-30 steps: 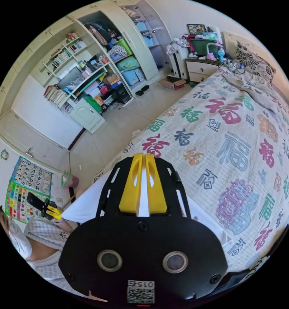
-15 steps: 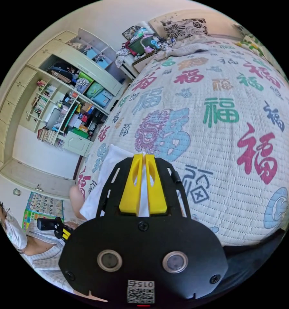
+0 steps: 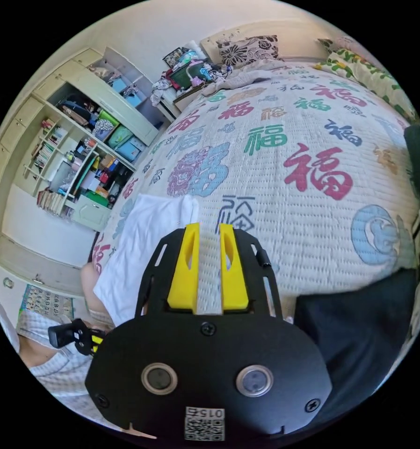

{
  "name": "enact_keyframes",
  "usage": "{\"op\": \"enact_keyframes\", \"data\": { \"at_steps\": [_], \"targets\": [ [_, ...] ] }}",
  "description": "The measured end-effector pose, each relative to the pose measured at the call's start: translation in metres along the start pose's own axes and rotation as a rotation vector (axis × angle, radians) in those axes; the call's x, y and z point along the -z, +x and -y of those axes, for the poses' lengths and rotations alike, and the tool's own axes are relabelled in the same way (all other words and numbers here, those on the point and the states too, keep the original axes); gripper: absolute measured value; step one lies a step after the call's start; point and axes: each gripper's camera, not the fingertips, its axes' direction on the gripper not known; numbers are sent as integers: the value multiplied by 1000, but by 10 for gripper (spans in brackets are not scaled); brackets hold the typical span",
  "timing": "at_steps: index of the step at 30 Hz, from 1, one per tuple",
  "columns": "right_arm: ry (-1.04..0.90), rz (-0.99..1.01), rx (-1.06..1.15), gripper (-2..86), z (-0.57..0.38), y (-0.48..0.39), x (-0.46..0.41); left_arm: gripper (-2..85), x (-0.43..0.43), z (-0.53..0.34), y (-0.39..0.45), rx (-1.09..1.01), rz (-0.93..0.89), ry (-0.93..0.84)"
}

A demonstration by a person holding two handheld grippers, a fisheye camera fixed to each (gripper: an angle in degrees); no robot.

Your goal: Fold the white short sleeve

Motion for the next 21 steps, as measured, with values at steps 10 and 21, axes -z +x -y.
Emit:
{"op": "enact_keyframes", "data": {
  "at_steps": [10, 21],
  "targets": [
    [-104, 7, 87, 95, -175, -72, -14, 92, 40, 73, -170, 159, 260, 104],
    [-5, 48, -38, 77, -245, -60, -26, 66, -150, 157, -268, 333, 164, -195]
  ]
}}
